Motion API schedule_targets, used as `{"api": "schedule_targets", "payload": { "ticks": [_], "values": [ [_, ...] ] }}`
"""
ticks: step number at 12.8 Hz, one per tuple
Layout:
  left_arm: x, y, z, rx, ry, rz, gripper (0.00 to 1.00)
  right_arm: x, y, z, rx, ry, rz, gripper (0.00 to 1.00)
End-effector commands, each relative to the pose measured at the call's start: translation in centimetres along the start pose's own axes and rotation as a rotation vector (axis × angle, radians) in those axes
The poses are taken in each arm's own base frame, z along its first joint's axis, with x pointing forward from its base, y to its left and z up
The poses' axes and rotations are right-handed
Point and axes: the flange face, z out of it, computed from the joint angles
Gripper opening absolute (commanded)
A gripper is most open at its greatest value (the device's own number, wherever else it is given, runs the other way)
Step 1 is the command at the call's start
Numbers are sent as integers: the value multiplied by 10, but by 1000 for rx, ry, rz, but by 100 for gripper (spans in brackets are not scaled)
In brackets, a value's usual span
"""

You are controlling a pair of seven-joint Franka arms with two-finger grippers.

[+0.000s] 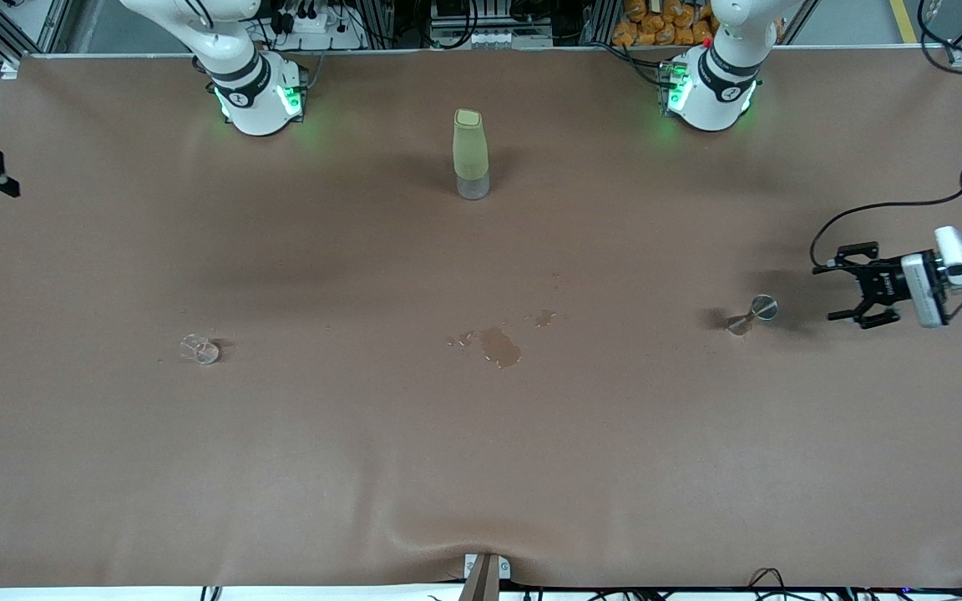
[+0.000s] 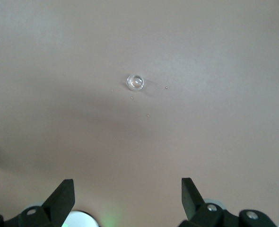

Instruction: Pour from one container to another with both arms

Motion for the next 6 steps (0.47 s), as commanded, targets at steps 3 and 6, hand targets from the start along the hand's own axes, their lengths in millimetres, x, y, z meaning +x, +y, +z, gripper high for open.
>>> {"api": "schedule_targets", "payload": {
  "ticks": [3,6],
  "values": [
    [-17,-51,25,-94,125,293,100,-18,26,11,7,-22,-548,100],
    [-30,-61,54,-70,237,447,100,-31,51,20,20,-22,-829,100]
  ]
}}
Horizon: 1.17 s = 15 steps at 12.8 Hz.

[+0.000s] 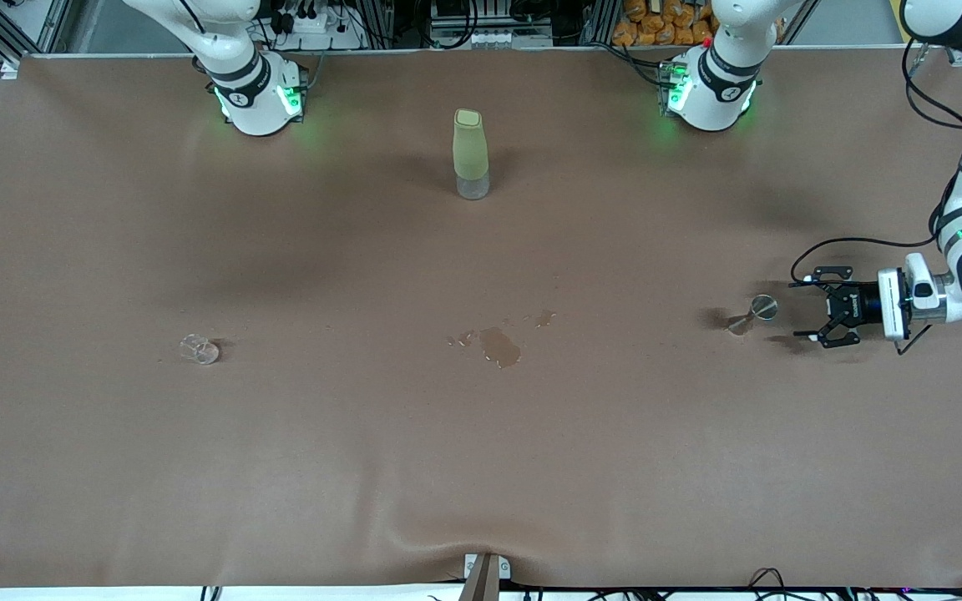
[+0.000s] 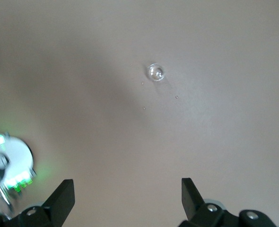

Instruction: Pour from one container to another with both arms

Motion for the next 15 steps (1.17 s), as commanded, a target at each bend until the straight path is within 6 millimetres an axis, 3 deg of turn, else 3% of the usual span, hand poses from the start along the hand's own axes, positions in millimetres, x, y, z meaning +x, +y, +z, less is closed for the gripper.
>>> {"api": "schedule_targets", "payload": {
  "ticks": [1,4,6,8,12,15],
  "values": [
    [-17,-6,16,20,91,134,100,-24,10,11,-6,-4,-229,100],
    [-19,-10,29,35,128,252,100,-37,25,29,-34,15,-410,100],
    [-24,-13,41,69,175,340,100,-45,38,47,-18,87,-430,100],
    [-20,-16,54,79,208,407,96,-64,62,86,24,206,-460,100],
    [-27,-15,67,68,235,417,89,-97,109,185,29,464,-562,100],
    [-25,-15,74,68,262,418,86,-104,128,263,31,625,-619,100]
  ]
}}
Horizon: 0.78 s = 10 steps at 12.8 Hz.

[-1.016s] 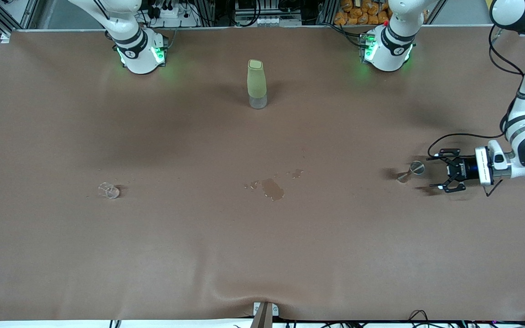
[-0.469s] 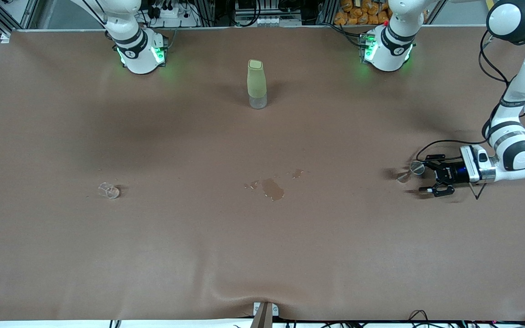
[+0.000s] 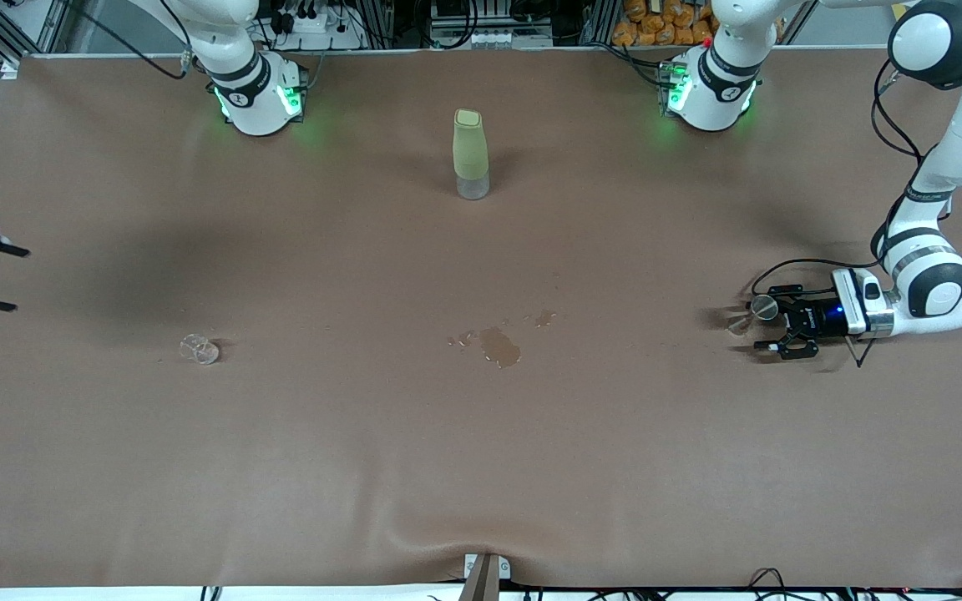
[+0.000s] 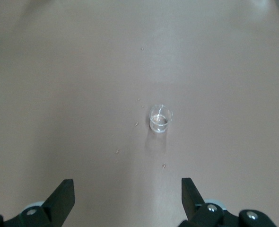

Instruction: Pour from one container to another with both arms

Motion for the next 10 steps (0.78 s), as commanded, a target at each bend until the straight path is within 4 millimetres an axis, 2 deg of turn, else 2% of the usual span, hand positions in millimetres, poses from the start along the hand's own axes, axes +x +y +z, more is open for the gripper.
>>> {"api": "schedule_targets", "payload": {
  "ticks": [1,4,6,9,10],
  "values": [
    [-6,0,7,23,54,72,86,-36,9,47,-35,122,-65,100],
    [-5,1,8,18,68,77,81,-71,7,110,-91,291,-101,100],
    [-5,3,9,17,80,86,78,-86,4,137,-131,369,-108,100],
    [-4,2,7,18,85,93,62,-97,2,165,-205,457,-142,100],
    [-7,4,10,16,89,87,61,-102,0,176,-211,483,-127,100]
  ]
}}
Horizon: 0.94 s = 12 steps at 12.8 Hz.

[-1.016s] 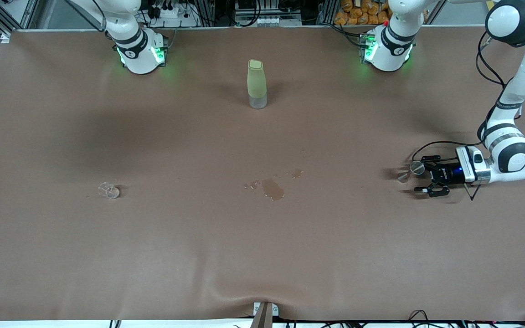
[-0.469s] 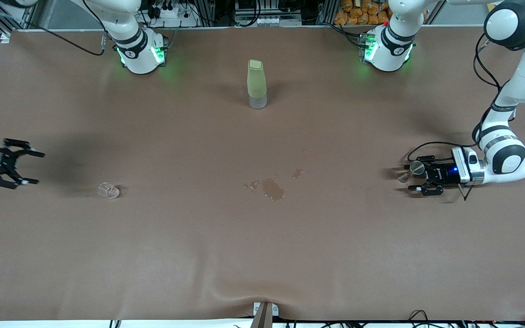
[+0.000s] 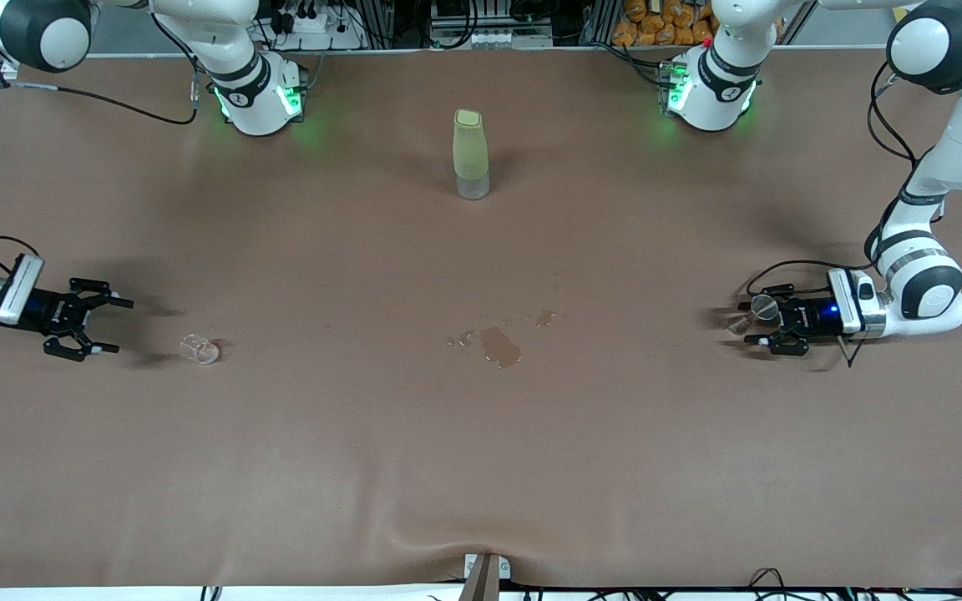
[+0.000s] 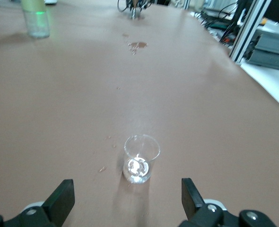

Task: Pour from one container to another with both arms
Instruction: 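Grasp the glass beaker with the right gripper while the left gripper holds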

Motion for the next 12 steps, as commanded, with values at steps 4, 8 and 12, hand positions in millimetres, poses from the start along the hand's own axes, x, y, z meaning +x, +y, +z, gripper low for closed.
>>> {"api": "schedule_targets", "payload": {
  "ticks": [4,8,12],
  "values": [
    [-16,7,6,32,53,67,43,-60,-27,35,-130,150,-70,100],
    [-16,7,5,33,54,68,41,-90,-44,65,-197,230,-87,100],
    [-13,8,7,26,74,61,43,-100,-51,80,-223,258,-101,100]
  ]
}}
